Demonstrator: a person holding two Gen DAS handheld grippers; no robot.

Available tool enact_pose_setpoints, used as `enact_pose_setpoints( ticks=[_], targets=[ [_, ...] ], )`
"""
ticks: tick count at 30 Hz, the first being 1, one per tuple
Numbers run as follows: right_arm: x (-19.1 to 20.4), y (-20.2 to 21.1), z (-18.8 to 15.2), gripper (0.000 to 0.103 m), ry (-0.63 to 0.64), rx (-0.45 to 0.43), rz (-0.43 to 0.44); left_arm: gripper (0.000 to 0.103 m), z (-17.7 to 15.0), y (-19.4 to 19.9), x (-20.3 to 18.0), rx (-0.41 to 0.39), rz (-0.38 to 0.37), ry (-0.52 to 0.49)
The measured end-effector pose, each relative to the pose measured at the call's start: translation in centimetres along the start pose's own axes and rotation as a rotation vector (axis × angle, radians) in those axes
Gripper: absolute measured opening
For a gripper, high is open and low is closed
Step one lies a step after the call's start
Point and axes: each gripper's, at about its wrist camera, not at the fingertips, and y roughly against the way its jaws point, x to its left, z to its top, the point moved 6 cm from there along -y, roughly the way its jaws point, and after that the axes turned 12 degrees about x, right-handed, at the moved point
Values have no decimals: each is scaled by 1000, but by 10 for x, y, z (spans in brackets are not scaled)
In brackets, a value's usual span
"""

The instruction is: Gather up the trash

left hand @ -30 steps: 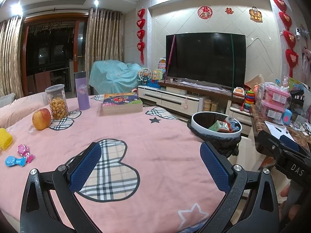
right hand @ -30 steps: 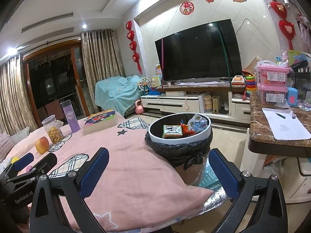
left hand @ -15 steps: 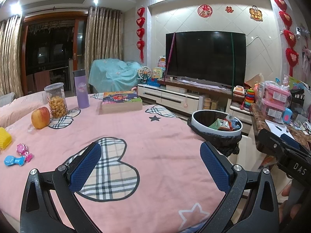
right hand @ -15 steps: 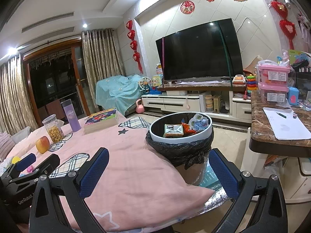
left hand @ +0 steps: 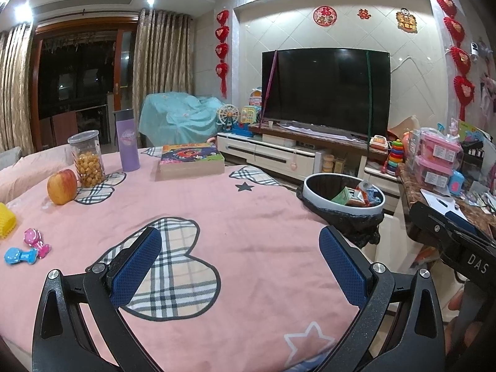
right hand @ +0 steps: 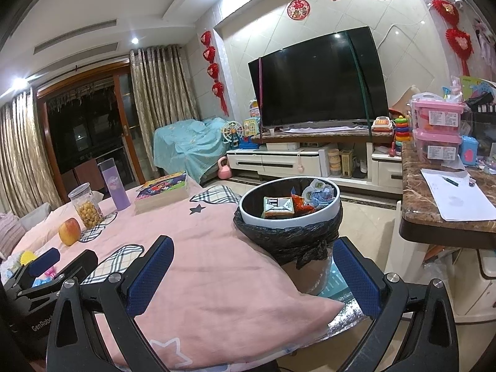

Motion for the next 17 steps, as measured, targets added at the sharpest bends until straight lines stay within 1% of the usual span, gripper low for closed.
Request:
enact_pose_setpoints(
  ticks=[17],
  targets=[
    [-6, -10, 4, 103, -6, 29, 5, 103, -1, -5, 4, 9, -9, 8]
  ],
)
